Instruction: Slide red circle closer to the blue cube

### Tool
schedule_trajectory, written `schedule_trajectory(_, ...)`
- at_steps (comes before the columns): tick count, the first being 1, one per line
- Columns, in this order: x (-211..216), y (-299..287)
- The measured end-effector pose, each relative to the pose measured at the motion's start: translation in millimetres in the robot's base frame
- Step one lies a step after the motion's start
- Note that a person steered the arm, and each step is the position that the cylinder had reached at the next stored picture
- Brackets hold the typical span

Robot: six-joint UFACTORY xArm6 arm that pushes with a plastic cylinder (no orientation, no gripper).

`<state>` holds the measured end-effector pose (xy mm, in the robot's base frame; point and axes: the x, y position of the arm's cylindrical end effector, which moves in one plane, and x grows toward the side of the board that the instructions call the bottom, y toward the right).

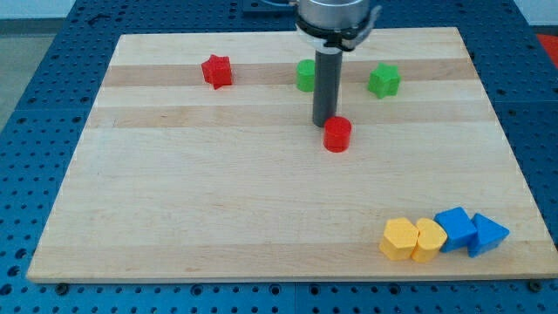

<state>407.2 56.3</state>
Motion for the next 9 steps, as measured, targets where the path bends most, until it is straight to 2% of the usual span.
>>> schedule_trajectory(2, 37, 30)
schedule_trajectory(5, 41, 0)
schedule_trajectory(7, 70, 13)
schedule_trajectory(9, 76, 36)
